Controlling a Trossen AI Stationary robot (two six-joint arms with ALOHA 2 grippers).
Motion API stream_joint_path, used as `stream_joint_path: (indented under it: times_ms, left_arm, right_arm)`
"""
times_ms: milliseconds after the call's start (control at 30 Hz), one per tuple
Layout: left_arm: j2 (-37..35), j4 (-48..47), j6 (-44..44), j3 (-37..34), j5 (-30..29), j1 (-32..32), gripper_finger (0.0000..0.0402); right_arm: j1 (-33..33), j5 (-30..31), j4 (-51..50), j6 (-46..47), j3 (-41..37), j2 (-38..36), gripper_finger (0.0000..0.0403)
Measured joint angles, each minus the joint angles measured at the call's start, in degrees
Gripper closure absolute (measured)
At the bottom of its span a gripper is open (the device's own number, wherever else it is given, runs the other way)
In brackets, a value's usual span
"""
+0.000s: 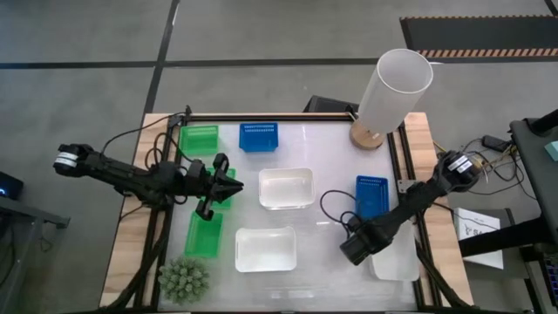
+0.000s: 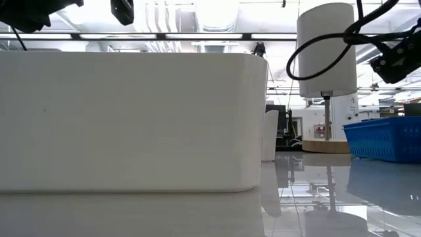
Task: Stack baskets by color
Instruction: Stack the bottom right white bin on the top white bin
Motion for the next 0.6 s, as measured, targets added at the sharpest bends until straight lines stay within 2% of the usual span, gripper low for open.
stream_joint_path:
  times_ms: [200, 267, 600]
  left_arm:
    - [0.4, 0.0, 0.0, 0.0, 0.0, 0.0, 0.0373]
    - [0.7, 0.1, 0.0, 0.0, 0.0, 0.0, 0.0373]
    - [0.6, 0.1, -0.3, 0.0, 0.0, 0.0, 0.0373]
  right_arm:
    - [-0.1, -0.4, 0.7, 1.0, 0.0, 1.2, 0.0364]
    - [-0.1, -0.3, 1.1, 1.9, 0.1, 1.0, 0.0385]
    - [1.6, -0.8, 1.3, 2.4, 2.5, 0.0, 0.0391]
